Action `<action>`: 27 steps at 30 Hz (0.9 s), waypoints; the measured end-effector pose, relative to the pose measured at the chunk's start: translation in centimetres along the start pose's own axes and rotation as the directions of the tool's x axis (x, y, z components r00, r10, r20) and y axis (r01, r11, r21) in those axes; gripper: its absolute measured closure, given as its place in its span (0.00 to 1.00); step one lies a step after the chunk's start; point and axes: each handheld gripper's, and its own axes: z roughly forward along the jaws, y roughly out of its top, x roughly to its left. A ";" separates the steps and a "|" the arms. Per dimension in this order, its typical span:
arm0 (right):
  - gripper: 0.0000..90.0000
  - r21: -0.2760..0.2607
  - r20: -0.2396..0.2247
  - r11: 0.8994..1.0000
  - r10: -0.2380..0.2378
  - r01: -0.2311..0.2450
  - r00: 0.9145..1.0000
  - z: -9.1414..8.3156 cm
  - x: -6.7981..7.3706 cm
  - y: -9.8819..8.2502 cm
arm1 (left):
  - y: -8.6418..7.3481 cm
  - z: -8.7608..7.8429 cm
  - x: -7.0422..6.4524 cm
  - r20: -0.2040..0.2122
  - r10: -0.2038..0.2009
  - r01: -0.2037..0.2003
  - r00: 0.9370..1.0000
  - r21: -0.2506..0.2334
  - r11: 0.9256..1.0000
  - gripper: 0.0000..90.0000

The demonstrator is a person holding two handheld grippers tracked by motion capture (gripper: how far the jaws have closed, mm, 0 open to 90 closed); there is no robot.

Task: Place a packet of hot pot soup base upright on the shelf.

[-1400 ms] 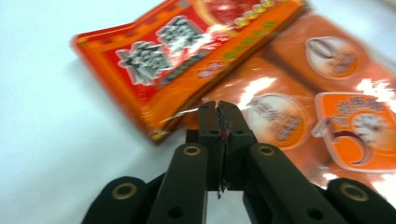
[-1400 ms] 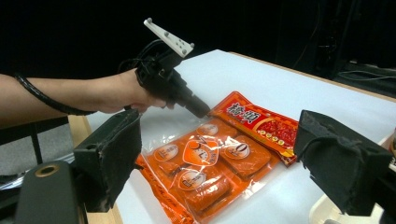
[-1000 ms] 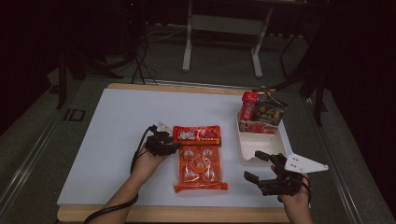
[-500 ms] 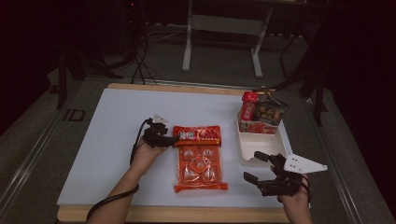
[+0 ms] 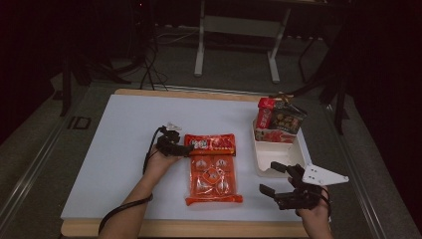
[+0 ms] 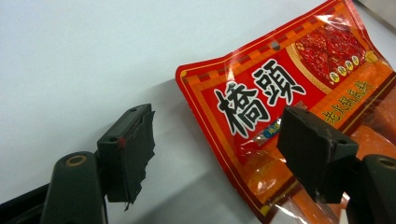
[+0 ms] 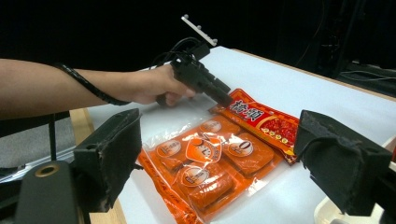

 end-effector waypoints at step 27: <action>0.17 0.007 -0.007 1.000 0.001 0.000 1.000 0.2 0.0 -0.1 | 1.5 0.7 -2.6 -0.031 0.091 -0.089 0.995 0.073 0.993 1.00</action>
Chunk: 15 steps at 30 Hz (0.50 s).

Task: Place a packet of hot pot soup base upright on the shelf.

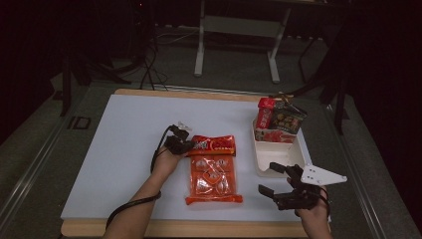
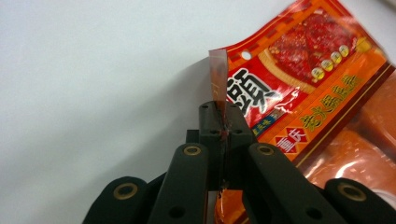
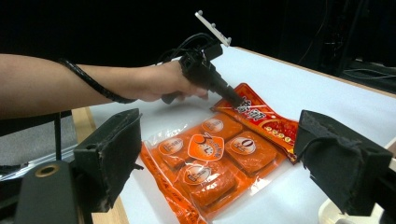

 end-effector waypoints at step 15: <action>0.17 -0.015 0.014 0.999 -0.033 0.034 0.999 -0.1 0.3 0.3 | 0.8 -4.3 -1.7 0.007 0.093 -0.091 0.996 -0.156 0.984 1.00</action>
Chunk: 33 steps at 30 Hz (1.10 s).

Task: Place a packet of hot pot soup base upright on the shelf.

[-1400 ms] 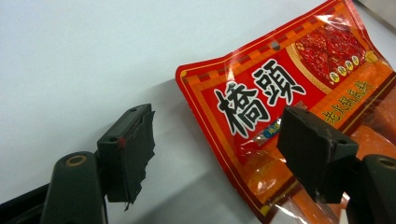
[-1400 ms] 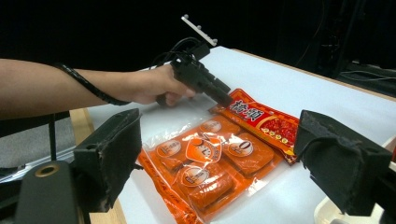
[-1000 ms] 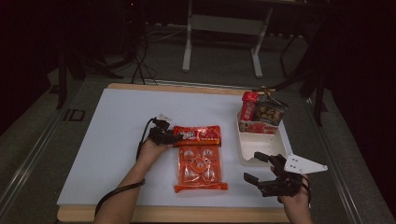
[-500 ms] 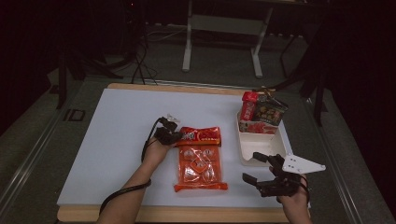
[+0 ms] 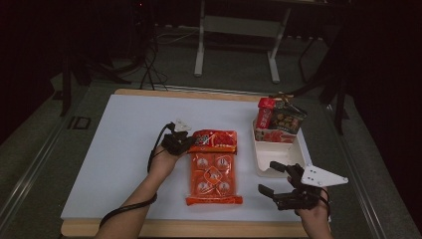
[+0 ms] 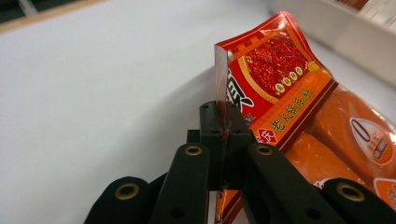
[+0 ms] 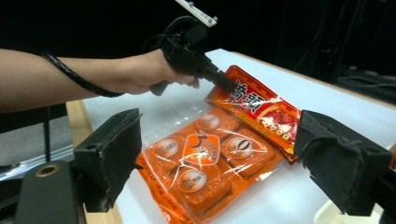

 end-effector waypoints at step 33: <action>0.14 -0.054 0.080 0.998 0.036 -0.032 0.996 -1.5 -0.4 1.0 | 2.7 -9.0 -5.4 0.135 0.177 -0.137 0.975 -0.264 0.955 1.00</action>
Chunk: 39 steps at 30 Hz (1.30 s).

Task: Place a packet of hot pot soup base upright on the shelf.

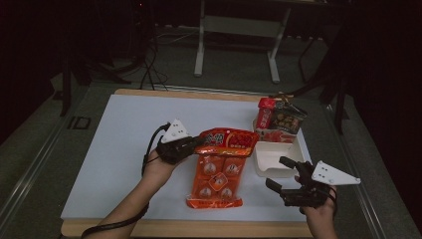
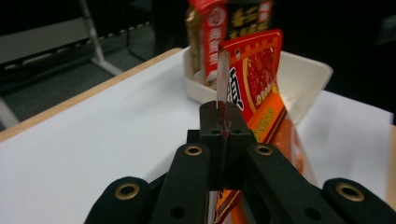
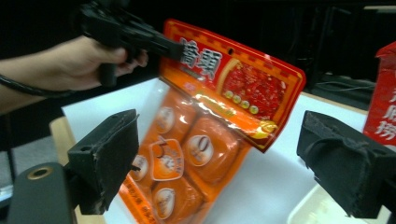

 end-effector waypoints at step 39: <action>0.39 0.130 -0.095 0.990 -0.034 0.046 0.995 7.5 -2.0 1.6 | -1.8 -4.2 -2.8 0.153 0.067 -0.045 0.986 -0.141 0.989 1.00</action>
